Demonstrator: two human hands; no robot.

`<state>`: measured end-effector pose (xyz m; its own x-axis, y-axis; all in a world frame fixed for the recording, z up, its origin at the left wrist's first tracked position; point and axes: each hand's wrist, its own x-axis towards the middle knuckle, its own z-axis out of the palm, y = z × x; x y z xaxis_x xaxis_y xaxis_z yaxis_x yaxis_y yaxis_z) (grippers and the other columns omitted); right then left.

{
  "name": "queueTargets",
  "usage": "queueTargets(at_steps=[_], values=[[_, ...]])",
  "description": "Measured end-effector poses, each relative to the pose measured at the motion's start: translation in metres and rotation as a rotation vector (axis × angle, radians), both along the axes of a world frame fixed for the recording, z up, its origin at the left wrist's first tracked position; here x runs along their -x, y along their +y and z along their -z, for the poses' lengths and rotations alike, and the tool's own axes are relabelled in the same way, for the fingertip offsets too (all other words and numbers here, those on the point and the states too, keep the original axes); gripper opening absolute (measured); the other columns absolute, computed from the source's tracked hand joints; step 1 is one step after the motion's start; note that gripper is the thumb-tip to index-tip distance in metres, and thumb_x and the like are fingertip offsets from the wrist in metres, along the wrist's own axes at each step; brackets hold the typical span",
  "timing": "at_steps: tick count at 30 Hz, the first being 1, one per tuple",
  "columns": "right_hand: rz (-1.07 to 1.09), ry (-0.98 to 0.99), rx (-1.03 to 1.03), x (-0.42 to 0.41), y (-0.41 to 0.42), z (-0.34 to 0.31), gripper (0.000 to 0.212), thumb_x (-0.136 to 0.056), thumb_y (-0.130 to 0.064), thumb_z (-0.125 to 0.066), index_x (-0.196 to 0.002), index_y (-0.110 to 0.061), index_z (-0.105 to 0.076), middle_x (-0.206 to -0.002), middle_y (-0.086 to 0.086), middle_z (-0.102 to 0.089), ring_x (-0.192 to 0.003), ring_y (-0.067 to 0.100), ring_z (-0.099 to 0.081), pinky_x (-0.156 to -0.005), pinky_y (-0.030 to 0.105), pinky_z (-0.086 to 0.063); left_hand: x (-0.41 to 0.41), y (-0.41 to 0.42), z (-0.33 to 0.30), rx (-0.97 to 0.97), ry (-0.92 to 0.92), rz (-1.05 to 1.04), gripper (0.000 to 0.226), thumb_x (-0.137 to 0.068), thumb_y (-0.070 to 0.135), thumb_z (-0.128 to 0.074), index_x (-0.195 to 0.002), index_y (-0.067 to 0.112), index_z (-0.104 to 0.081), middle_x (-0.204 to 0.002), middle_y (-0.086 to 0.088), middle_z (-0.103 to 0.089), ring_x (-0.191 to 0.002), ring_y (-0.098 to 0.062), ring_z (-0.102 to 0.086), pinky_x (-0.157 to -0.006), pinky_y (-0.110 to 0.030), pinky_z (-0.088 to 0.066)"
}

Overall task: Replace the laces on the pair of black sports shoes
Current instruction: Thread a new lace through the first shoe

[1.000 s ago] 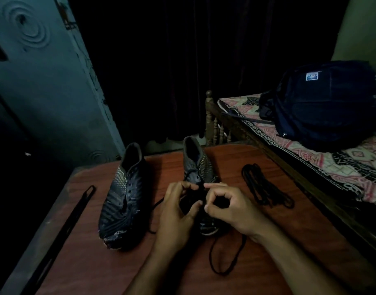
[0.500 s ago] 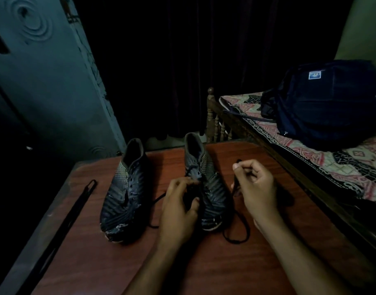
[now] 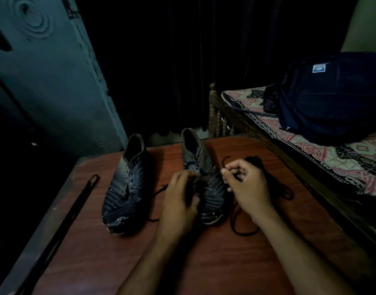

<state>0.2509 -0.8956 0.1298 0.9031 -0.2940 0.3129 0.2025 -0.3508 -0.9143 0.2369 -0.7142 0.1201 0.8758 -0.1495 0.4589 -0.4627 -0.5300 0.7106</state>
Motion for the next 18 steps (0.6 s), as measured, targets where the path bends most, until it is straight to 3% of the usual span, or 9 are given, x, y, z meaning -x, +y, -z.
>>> queueTargets(at_steps=[3,6,10,13,15,18], values=[[0.049,-0.007,-0.045,0.000,-0.002,0.001,0.008,-0.093,-0.014,-0.071,-0.090,-0.019,-0.066,-0.084,0.001,-0.069,-0.067,0.008,-0.070,-0.054,0.026,-0.058,-0.002,0.000,0.001,-0.126,0.046,-0.018,0.059,-0.083,0.008,-0.063,-0.138,0.028,-0.058,-0.137,0.016,-0.050,-0.126,-0.005,-0.049,-0.110,-0.028,-0.042],[0.045,-0.022,0.002,0.001,0.001,0.001,0.008,-0.094,-0.011,-0.068,-0.096,-0.018,-0.067,-0.085,-0.001,-0.070,-0.065,0.002,-0.068,-0.050,0.019,-0.053,-0.012,0.002,-0.008,-0.251,0.035,-0.057,0.059,-0.088,0.016,-0.065,-0.145,0.026,-0.055,-0.137,0.008,-0.053,-0.120,-0.012,-0.055,-0.101,-0.023,-0.043],[0.028,0.000,0.074,0.000,0.001,0.004,0.004,-0.094,-0.010,-0.068,-0.094,-0.015,-0.069,-0.082,0.003,-0.069,-0.054,-0.001,-0.063,-0.046,0.013,-0.046,-0.022,0.004,-0.024,-0.383,-0.047,-0.100,0.032,-0.096,0.031,-0.066,-0.128,0.034,-0.068,-0.119,0.012,-0.061,-0.100,-0.009,-0.062,-0.082,-0.025,-0.048],[0.034,-0.008,0.137,0.000,0.001,0.007,0.008,-0.090,-0.015,-0.072,-0.089,-0.023,-0.070,-0.084,-0.007,-0.070,-0.069,0.003,-0.067,-0.060,0.024,-0.056,-0.023,0.002,-0.023,-0.397,-0.079,-0.152,0.019,-0.094,0.035,-0.067,-0.113,0.037,-0.069,-0.108,0.017,-0.061,-0.091,-0.007,-0.062,-0.070,-0.027,-0.048],[0.040,-0.017,0.205,0.000,0.002,0.006,0.014,-0.085,-0.015,-0.073,-0.082,-0.027,-0.069,-0.086,-0.014,-0.069,-0.079,0.002,-0.066,-0.070,0.027,-0.055,-0.024,0.000,-0.018,-0.349,-0.059,-0.189,0.014,-0.094,0.035,-0.068,-0.108,0.035,-0.070,-0.104,0.018,-0.061,-0.088,-0.006,-0.061,-0.067,-0.025,-0.044],[0.035,-0.041,0.251,0.003,0.004,0.002,0.013,-0.080,-0.017,-0.070,-0.071,-0.026,-0.066,-0.079,-0.014,-0.064,-0.074,0.003,-0.063,-0.066,0.032,-0.053,-0.027,-0.001,-0.014,-0.190,0.002,-0.208,0.007,-0.095,0.035,-0.067,-0.102,0.033,-0.068,-0.097,0.018,-0.058,-0.088,-0.003,-0.059,-0.071,-0.026,-0.044]])
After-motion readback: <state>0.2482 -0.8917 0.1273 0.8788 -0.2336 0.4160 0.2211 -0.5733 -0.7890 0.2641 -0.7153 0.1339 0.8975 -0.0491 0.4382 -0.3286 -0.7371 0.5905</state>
